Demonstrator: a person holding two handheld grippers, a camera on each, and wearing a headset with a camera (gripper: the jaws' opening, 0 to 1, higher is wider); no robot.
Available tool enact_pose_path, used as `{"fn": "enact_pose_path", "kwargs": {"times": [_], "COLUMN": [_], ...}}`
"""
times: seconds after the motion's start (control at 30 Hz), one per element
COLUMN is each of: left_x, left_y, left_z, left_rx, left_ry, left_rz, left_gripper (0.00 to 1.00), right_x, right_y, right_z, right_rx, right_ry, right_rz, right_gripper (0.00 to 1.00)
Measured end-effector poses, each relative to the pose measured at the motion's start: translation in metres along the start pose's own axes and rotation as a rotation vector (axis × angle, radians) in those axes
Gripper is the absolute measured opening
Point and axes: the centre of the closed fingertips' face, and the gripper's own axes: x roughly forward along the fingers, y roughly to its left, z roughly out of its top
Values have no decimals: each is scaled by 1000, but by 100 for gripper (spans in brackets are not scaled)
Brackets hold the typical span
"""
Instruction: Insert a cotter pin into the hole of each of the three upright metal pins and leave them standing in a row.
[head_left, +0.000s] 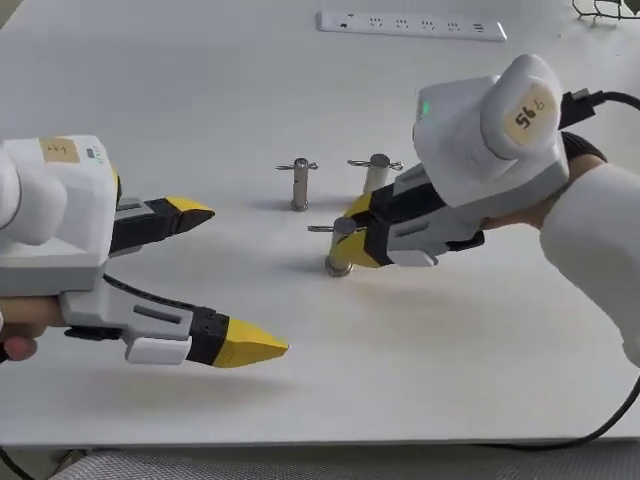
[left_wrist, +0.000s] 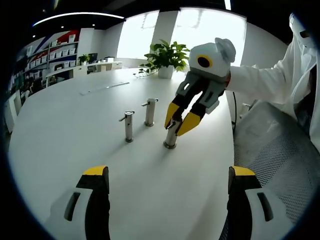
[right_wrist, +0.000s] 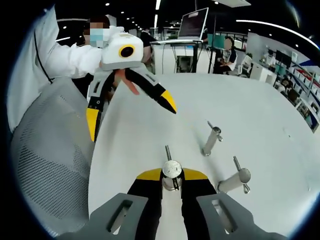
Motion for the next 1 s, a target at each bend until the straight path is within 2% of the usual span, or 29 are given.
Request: {"fn": "enact_pose_path", "kwargs": {"times": [0.13,0.27,0.43,0.57,0.77,1.0], "left_x": [-3,-3,-2,-2,-8,-17], "left_y": [-2,-3,-10,-13,-15,-18], "left_z": [-2,-2,-1,-6,-7,1], "left_rx": [-11,-18,-31,-33,-39,-47], "left_ry": [15,19,18,49,63,28], "left_rz": [7,21,20,28,43,74], "left_gripper": [99,99,99,99,99,99], "right_x": [-22,-47,-68,-79,-82,-72], "right_y": [-11,-32,-62,-83,-93,-96], "right_z": [-4,-18,-44,-61,-70,-75], "right_rx": [-5,5,20,-7,-28,-9], "right_ry": [-36,-47,-33,6,27,17], "right_rz": [-23,-67,-137,-163,-150,-121], "right_gripper": [8,8,8,8,8,8]}}
